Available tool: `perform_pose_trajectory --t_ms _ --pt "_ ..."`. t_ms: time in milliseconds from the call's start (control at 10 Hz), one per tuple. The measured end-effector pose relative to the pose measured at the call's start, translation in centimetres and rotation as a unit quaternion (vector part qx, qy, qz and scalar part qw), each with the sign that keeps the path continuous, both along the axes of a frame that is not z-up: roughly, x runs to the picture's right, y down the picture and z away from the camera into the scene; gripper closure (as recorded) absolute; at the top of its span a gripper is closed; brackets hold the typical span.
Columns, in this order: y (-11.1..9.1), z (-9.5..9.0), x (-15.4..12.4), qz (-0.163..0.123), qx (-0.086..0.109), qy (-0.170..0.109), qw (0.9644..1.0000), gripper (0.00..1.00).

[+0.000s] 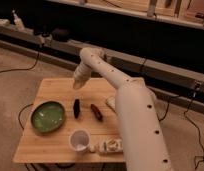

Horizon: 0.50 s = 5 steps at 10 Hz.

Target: Knock the eraser over

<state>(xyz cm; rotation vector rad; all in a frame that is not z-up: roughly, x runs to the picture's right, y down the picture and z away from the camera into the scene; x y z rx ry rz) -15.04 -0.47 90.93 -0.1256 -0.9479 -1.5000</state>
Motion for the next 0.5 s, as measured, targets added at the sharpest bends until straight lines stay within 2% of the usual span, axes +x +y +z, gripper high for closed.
perform_pose_trajectory --t_ms 200,300,400,500 --pt "1.3 -0.1 -1.1 -0.022 -0.004 -0.012 0.9997 0.92" --pt "2.5 -0.7 -1.4 -0.037 -0.018 -0.022 0.9989 0.92" --pt "4.0 -1.8 -1.7 -0.057 -0.039 -0.034 0.9970 0.92" --pt "5.4 -3.4 -1.4 -0.078 -0.063 -0.045 0.9940 0.92"
